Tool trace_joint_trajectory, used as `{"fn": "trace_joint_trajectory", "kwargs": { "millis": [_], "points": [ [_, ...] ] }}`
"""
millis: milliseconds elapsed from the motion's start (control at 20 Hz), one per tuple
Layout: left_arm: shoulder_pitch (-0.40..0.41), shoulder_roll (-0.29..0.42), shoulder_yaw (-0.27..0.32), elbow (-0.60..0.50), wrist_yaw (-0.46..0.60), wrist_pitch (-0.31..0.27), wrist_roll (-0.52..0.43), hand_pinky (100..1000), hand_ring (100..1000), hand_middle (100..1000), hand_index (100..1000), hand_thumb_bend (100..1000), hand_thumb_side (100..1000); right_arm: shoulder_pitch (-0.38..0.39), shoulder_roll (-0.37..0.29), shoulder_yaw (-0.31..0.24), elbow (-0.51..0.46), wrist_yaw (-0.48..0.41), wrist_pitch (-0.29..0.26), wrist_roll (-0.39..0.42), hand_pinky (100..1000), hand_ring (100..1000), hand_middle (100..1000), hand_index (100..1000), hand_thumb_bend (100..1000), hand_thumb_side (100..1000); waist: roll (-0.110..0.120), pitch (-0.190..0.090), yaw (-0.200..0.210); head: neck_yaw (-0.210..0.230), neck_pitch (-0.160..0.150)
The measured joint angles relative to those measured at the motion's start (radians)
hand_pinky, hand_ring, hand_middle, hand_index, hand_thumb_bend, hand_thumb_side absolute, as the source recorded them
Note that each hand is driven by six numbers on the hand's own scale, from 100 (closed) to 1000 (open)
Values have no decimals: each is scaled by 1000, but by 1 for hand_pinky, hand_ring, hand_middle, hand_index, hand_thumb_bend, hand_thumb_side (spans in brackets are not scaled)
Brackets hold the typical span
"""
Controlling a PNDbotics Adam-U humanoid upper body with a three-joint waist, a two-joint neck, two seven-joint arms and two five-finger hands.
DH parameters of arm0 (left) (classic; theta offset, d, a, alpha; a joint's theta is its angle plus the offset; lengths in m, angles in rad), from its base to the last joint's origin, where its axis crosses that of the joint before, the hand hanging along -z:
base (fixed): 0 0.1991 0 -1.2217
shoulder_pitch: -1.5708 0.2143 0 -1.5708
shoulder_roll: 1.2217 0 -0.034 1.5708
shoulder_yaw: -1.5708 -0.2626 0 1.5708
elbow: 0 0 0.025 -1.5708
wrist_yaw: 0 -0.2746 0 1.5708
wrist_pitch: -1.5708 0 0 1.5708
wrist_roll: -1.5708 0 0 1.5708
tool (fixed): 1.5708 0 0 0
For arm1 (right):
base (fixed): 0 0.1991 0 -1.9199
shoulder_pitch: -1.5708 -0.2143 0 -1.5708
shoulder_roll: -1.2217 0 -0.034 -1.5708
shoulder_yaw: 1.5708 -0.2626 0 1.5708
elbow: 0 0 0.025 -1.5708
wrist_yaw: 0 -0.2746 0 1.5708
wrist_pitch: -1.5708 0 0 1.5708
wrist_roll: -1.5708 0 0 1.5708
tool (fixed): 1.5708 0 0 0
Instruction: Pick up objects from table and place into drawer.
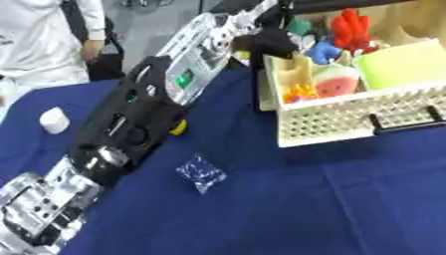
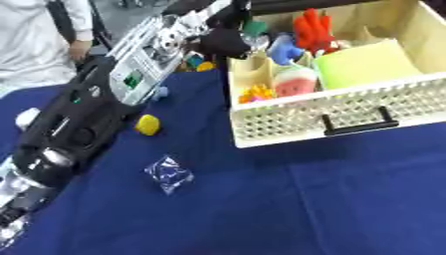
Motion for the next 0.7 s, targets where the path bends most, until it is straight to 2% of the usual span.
{"fn": "trace_joint_trajectory", "kwargs": {
  "millis": [50, 100, 150, 200, 250, 350, 500, 550, 700],
  "points": [
    [0, 0, 0, 5, -2, -3, 3, 151, 350, 326, 458, 315, 565, 0, 0, 0, 0, -1, 0, 0, 764, 789, 744, 842, 100, 1000, 0, 1, 0, 0, -1],
    [1, 0, 1, 7, -3, -7, 6, 256, 458, 468, 605, 419, 613, 0, 0, 0, 0, -2, 0, 0, 764, 789, 744, 842, 100, 1000, 0, 1, 0, 0, -2],
    [1, -2, 1, 7, -3, -12, 7, 256, 458, 468, 605, 419, 613, 0, 0, 0, 0, -2, 0, 0, 764, 789, 744, 842, 100, 1000, 0, 2, 0, 0, -2],
    [1, -3, 1, 6, -3, -21, 5, 379, 588, 653, 785, 545, 671, 0, 1, 0, 0, -2, 0, 0, 764, 789, 744, 842, 100, 1000, 1, 3, 0, 0, -2],
    [2, -3, 1, 5, -3, -32, 3, 392, 605, 684, 847, 589, 686, 0, 1, 0, 0, -2, 0, 0, 764, 789, 744, 842, 100, 1000, 2, 3, 0, 0, -2],
    [6, -3, 2, 2, -5, -57, -2, 409, 637, 747, 922, 611, 688, 0, 3, 0, 0, -2, 0, 0, 764, 789, 744, 842, 100, 1000, 2, 3, 0, 0, -2],
    [8, -3, 5, 3, -21, -93, 2, 408, 639, 752, 943, 608, 683, 0, 4, 0, 0, -2, 0, -1, 764, 789, 744, 842, 100, 1000, 2, 3, 0, 0, -2],
    [8, -3, 6, 5, -27, -102, 4, 393, 624, 691, 901, 572, 665, 0, 4, 0, 0, -2, 0, -1, 764, 790, 744, 842, 100, 1000, 2, 3, 0, 0, -2],
    [12, -3, 12, 6, -36, -118, 20, 378, 613, 668, 855, 562, 662, 0, 6, 0, 0, -2, 1, -2, 764, 790, 744, 842, 100, 1000, 2, 3, 1, 0, -2]
  ]
}}
